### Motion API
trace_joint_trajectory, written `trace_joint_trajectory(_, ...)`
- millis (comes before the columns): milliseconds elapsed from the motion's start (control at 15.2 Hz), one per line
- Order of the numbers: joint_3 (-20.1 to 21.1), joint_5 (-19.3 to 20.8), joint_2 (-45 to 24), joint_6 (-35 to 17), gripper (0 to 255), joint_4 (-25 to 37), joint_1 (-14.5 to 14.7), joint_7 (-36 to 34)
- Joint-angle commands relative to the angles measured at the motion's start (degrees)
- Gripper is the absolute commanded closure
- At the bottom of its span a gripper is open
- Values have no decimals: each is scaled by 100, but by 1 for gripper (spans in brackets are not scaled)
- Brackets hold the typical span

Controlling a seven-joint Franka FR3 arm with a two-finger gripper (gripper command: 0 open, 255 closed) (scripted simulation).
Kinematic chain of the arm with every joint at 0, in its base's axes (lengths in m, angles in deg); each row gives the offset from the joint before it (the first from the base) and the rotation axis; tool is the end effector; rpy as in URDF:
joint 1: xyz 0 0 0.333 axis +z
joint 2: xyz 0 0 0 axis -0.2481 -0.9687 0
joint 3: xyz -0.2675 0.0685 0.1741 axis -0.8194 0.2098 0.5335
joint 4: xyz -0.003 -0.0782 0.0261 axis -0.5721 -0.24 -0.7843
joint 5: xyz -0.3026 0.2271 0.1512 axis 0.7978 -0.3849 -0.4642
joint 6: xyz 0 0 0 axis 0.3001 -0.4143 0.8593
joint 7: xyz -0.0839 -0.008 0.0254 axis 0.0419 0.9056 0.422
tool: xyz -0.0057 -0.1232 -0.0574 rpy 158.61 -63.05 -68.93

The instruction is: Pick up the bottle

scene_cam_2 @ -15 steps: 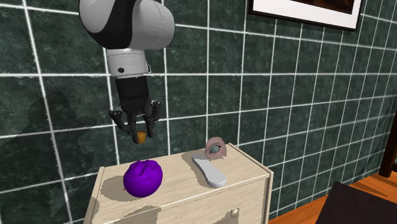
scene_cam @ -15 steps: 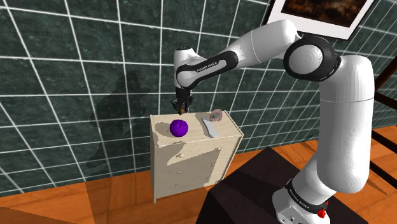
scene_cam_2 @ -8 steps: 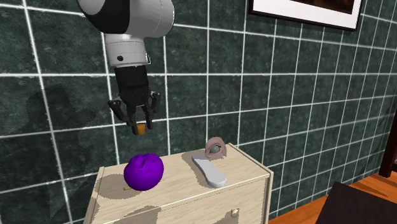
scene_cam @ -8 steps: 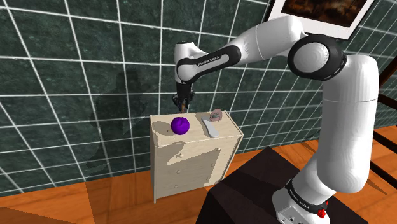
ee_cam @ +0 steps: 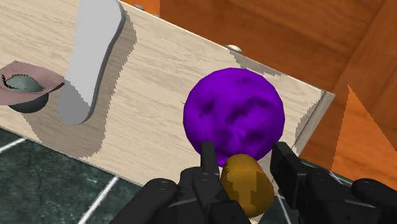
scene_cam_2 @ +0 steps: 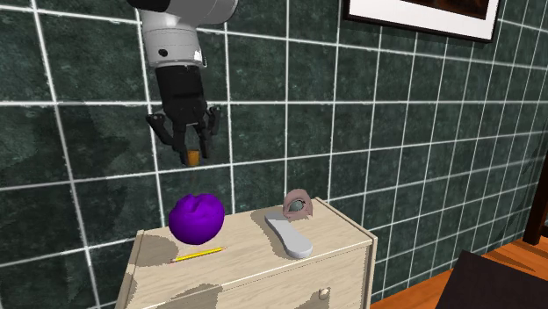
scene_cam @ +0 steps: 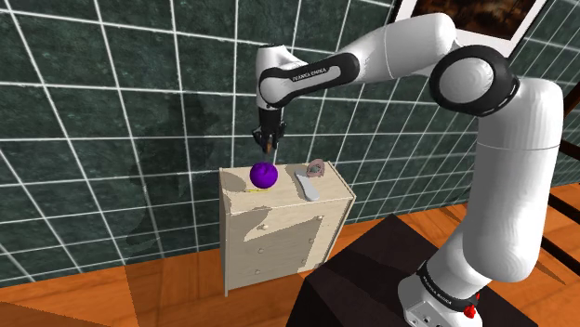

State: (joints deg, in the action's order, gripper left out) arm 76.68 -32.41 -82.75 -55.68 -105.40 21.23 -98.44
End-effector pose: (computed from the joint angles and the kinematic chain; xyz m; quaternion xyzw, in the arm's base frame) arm 0.6592 0.1590 0.3297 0.9983 0.0226 -0.0240 0.0489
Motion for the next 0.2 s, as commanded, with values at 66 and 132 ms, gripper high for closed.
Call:
trace_joint_trajectory(66, 8, -18, 68, 140, 255, 78, -2, 21)
trace_joint_trajectory(132, 8, -18, 67, 141, 255, 79, -2, 21)
